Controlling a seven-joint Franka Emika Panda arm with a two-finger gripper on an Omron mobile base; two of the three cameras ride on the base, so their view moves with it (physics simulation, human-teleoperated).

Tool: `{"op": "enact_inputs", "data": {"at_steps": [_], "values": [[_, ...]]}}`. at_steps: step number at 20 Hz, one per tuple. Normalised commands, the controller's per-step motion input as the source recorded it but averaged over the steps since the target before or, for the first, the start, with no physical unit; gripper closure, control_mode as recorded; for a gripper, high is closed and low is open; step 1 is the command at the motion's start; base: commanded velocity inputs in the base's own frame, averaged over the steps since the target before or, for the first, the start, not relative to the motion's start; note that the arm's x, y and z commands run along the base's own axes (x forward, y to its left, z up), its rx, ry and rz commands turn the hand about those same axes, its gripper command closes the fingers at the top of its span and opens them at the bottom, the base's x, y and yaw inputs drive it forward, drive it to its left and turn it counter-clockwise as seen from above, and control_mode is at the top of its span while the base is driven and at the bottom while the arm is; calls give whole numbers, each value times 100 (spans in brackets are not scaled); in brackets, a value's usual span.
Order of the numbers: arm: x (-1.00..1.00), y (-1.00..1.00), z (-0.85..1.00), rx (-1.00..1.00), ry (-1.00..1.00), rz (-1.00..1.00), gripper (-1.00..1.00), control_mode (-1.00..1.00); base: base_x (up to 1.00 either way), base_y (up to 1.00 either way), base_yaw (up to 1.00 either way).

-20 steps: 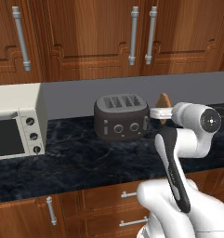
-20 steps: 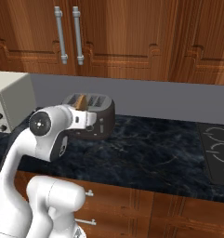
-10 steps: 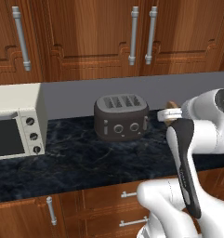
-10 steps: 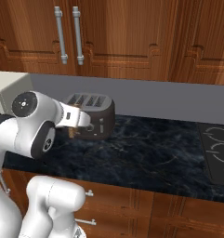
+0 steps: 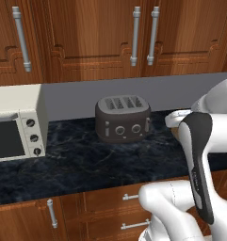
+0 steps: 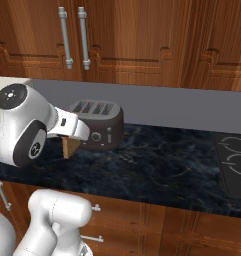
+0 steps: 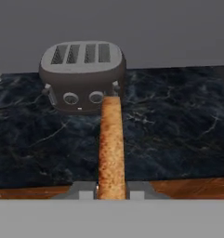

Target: Start the toaster. Once the lever pops up, take the bread to the plate on the dining counter.

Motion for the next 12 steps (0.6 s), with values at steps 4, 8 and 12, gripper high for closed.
{"op": "enact_inputs", "data": {"at_steps": [4,8,12], "values": [[-7,17,0,0,5,4,100,-100,0,0,0],[-1,19,0,0,10,7,100,-100,0,0,0],[-3,8,0,0,9,5,100,-100,0,0,0]]}}
